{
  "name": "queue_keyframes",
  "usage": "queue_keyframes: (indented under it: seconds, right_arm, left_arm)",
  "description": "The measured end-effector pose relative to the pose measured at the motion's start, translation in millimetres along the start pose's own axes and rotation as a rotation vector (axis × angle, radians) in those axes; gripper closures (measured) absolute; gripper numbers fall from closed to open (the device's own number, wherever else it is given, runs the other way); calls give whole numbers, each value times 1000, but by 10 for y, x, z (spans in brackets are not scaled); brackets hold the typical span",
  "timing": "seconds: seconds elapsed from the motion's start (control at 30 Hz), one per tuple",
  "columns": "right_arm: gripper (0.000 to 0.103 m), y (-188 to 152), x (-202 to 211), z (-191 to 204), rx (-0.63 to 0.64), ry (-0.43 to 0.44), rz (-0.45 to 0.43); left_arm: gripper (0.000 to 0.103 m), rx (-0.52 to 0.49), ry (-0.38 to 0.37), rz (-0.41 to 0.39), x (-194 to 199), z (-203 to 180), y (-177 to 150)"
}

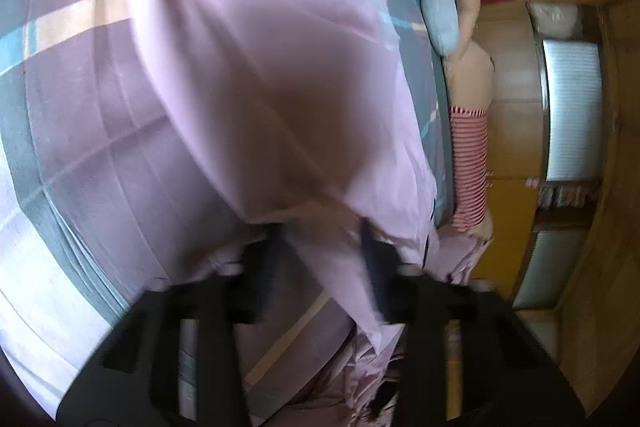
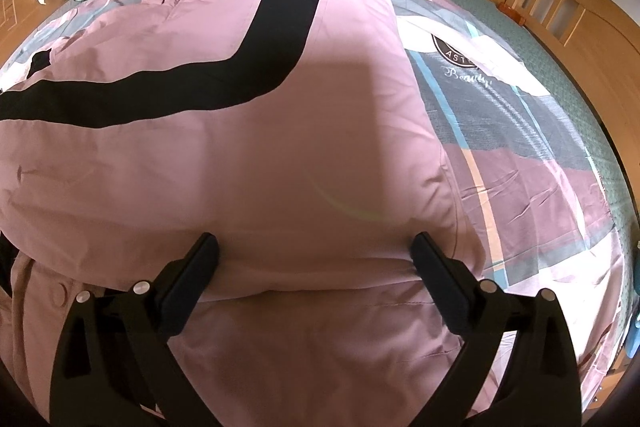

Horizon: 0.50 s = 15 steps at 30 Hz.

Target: Fold large clothes

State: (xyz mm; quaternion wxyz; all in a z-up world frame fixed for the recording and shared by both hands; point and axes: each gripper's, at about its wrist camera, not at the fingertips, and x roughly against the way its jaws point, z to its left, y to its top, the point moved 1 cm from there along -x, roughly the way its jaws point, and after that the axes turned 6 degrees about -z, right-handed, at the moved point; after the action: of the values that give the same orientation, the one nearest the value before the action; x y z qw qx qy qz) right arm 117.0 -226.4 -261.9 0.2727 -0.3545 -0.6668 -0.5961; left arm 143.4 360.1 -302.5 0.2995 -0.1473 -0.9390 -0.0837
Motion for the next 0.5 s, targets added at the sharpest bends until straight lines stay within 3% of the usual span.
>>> queue_keyframes:
  seconds: [0.07, 0.13, 0.27, 0.4, 0.5]
  right_arm:
    - [5, -2, -2, 6, 2, -3, -1]
    - [5, -1, -5, 11, 2, -5, -1]
    - [4, 5, -15, 1, -1, 0, 1]
    - [3, 4, -21, 12, 0, -7, -1]
    - [2, 15, -37, 6, -8, -3, 4]
  left_arm:
    - [93, -7, -30, -25, 47, -19, 18]
    - [97, -33, -107, -86, 173, -170, -8]
    - [101, -194, -260, -147, 441, -760, -198]
    - [101, -487, -343, -139, 664, -1449, -826]
    - [101, -775, -343, -118, 685, -1956, -1608]
